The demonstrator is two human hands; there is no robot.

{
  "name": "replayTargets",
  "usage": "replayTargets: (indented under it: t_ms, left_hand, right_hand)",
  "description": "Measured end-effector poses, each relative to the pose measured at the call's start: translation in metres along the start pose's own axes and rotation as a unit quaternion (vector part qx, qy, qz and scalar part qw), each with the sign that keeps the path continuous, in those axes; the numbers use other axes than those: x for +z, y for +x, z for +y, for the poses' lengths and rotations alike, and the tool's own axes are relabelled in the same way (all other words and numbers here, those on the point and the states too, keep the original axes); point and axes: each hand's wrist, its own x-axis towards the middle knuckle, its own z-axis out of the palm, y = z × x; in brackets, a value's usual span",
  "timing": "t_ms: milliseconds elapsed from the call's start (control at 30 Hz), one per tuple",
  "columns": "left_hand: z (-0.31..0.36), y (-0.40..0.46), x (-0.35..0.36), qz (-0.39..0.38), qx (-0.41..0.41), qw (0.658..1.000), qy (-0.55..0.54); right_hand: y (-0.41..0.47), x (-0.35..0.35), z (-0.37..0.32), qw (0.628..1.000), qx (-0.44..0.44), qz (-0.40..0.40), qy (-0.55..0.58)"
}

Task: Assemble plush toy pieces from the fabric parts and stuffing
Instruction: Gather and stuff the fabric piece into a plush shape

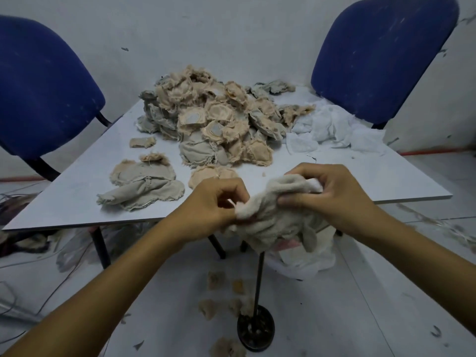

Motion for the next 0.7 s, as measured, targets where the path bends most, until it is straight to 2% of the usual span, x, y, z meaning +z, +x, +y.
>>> replayTargets:
  t_ms: [67, 133, 200, 300, 367, 467, 533, 600, 700]
  left_hand:
    - [-0.005, -0.004, 0.002, -0.055, 0.007, 0.986, 0.159]
    - [-0.008, -0.006, 0.007, -0.078, 0.009, 0.972, 0.223]
    - [-0.003, -0.006, 0.006, -0.092, -0.023, 0.984, 0.152]
    - [0.009, -0.004, 0.002, -0.116, -0.062, 0.991, 0.003]
    - [0.015, -0.002, 0.009, -0.091, -0.058, 0.994, -0.011]
    - [0.018, 0.003, 0.019, -0.007, -0.023, 0.998, 0.057]
    - [0.020, 0.004, 0.019, 0.039, 0.014, 0.997, 0.059]
    - [0.020, 0.004, 0.017, 0.066, 0.053, 0.996, 0.029]
    - [0.017, 0.002, 0.006, 0.095, 0.050, 0.990, -0.090]
  right_hand:
    - [-0.005, 0.014, -0.001, 0.999, -0.004, -0.022, -0.049]
    - [-0.009, 0.026, 0.002, 0.997, 0.006, -0.019, -0.079]
    - [-0.010, 0.028, 0.007, 0.996, 0.014, -0.015, -0.090]
    - [-0.010, 0.022, 0.012, 0.993, 0.026, -0.055, -0.102]
    - [-0.011, 0.021, 0.017, 0.993, 0.050, -0.071, -0.085]
    - [-0.011, 0.021, 0.022, 0.991, 0.074, -0.082, -0.078]
    - [-0.012, 0.021, 0.024, 0.985, 0.083, -0.117, -0.095]
    - [-0.015, 0.023, 0.024, 0.978, 0.074, -0.140, -0.137]
    - [-0.014, 0.021, 0.021, 0.987, 0.032, -0.069, -0.143]
